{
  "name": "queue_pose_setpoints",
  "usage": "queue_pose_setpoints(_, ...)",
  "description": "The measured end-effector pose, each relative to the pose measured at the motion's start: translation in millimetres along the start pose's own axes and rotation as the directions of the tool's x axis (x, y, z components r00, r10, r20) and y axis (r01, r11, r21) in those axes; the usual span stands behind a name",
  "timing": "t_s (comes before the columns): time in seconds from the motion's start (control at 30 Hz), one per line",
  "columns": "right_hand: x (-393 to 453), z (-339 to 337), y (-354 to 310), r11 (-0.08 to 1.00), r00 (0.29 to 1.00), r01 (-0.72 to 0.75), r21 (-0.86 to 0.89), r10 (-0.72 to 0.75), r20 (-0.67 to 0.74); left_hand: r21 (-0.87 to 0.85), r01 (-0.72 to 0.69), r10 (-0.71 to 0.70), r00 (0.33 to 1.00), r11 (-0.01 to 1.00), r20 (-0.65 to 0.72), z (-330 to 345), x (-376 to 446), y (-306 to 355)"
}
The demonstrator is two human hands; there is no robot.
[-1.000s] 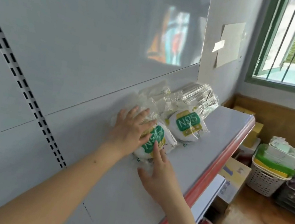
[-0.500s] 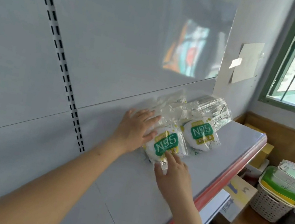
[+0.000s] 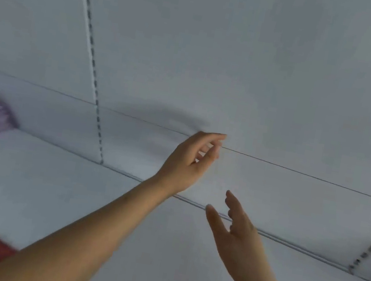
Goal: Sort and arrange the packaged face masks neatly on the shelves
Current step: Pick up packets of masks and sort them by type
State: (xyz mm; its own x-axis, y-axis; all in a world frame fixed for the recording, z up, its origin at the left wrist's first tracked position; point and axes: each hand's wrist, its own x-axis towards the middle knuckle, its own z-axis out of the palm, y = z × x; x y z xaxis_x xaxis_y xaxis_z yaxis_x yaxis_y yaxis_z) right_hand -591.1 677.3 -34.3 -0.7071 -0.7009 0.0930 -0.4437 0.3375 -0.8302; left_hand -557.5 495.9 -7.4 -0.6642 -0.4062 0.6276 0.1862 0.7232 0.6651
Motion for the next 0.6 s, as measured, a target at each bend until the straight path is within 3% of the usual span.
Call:
queue_pose_setpoints(0.2, 43.3, 176.9, -104.9, 0.998, 0.946, 0.031, 0.060, -0.049, 0.320, 0.116, 0.299, -0.249, 0.913, 0.947, -0.324, -217.7, -68.3, -84.5)
queue_pose_setpoints(0.4, 71.9, 362.1, -205.4, 0.977, 0.875, -0.072, 0.200, -0.034, 0.484, 0.323, 0.503, -0.208, 0.741, 0.802, -0.638, -442.3, -120.9, -183.6)
queue_pose_setpoints(0.5, 84.5, 441.5, -252.1, 0.955, 0.839, -0.158, 0.249, -0.003, 0.544, 0.444, 0.588, -0.132, 0.689, 0.676, -0.712, -540.5, -136.6, -223.4)
queue_pose_setpoints(0.6, 99.6, 503.2, -294.6, 0.926, 0.828, -0.219, 0.308, 0.009, 0.561, 0.469, 0.699, -0.302, 0.681, 0.541, -0.667, -606.0, -145.5, -254.7)
